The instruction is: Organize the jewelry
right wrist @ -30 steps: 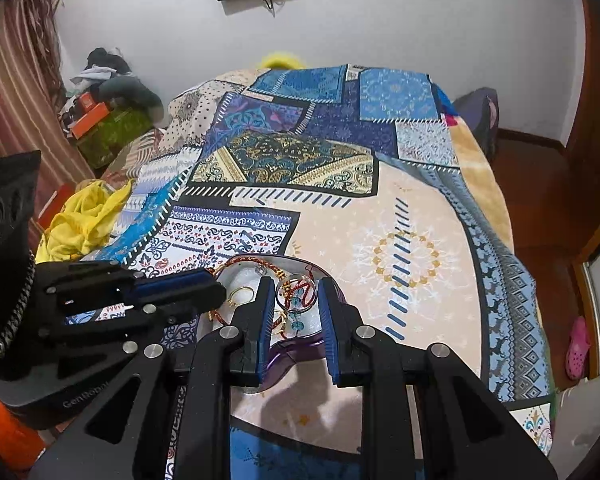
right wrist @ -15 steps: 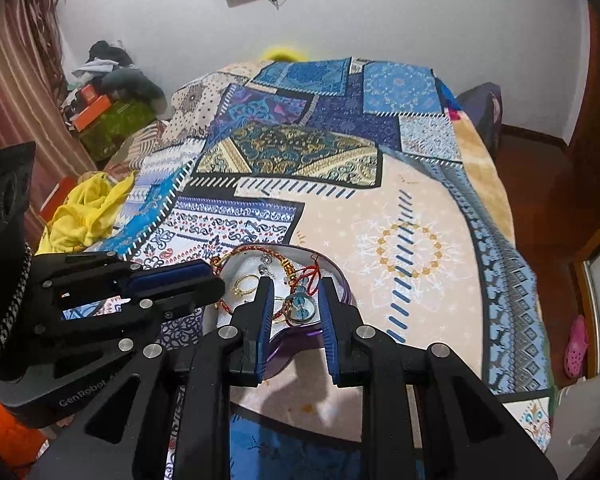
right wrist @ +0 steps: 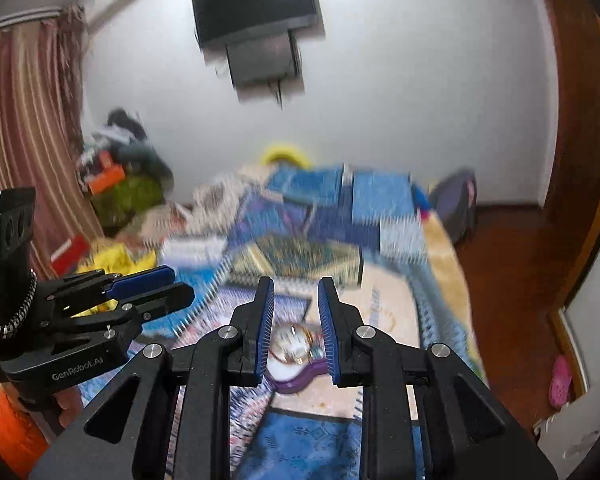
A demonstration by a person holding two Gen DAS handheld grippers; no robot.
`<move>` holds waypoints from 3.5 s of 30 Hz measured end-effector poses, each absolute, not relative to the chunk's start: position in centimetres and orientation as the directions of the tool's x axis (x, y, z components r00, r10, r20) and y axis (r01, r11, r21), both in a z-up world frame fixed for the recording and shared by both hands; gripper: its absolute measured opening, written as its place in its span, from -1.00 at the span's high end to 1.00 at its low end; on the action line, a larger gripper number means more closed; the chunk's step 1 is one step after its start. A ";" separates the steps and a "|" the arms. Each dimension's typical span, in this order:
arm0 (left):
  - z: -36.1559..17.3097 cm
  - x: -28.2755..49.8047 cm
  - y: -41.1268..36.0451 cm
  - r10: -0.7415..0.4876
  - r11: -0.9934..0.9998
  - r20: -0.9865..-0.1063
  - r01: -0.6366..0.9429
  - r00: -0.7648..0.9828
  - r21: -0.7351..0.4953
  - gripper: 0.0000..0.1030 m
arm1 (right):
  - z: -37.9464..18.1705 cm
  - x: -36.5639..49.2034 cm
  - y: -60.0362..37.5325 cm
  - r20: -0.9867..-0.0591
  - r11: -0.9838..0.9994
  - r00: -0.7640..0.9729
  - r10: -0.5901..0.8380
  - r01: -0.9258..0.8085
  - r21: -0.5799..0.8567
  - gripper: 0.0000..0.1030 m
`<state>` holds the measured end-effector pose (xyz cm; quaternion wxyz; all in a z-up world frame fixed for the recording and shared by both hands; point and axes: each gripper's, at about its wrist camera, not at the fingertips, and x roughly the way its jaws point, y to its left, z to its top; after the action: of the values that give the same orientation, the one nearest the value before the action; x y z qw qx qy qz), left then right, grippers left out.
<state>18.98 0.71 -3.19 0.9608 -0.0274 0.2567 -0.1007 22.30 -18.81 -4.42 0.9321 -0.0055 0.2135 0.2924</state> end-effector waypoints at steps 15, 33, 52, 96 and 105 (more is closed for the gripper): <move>3.8 5.4 0.5 -0.073 0.996 -0.139 0.064 0.988 -0.067 -0.44 | 0.4 10.3 -19.8 -0.068 0.894 0.892 0.446 -0.447 -0.007 -0.07; 2.6 2.4 0.3 0.001 0.999 -0.124 -0.008 0.992 -0.054 -0.95 | -1.4 8.9 -19.6 -0.134 0.913 0.905 0.404 -0.407 0.010 -0.63; 2.4 2.6 -0.1 -0.019 0.998 -0.145 0.010 0.989 -0.058 -0.95 | -1.5 8.6 -20.5 -0.159 0.911 0.898 0.410 -0.412 0.027 -0.63; 2.3 2.5 -0.4 -0.047 0.996 -0.156 0.034 0.987 -0.082 -0.96 | -1.3 8.6 -20.8 -0.162 0.913 0.899 0.407 -0.408 0.026 -0.64; 2.3 2.5 -0.3 -0.063 0.994 -0.163 0.047 0.985 -0.102 -0.96 | -1.2 8.8 -21.4 -0.160 0.916 0.902 0.400 -0.401 0.026 -0.64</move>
<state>2.51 -0.27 2.34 0.9950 -0.0488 0.0831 -0.0278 8.84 -21.35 -1.23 0.9753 -0.0036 0.0814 0.2053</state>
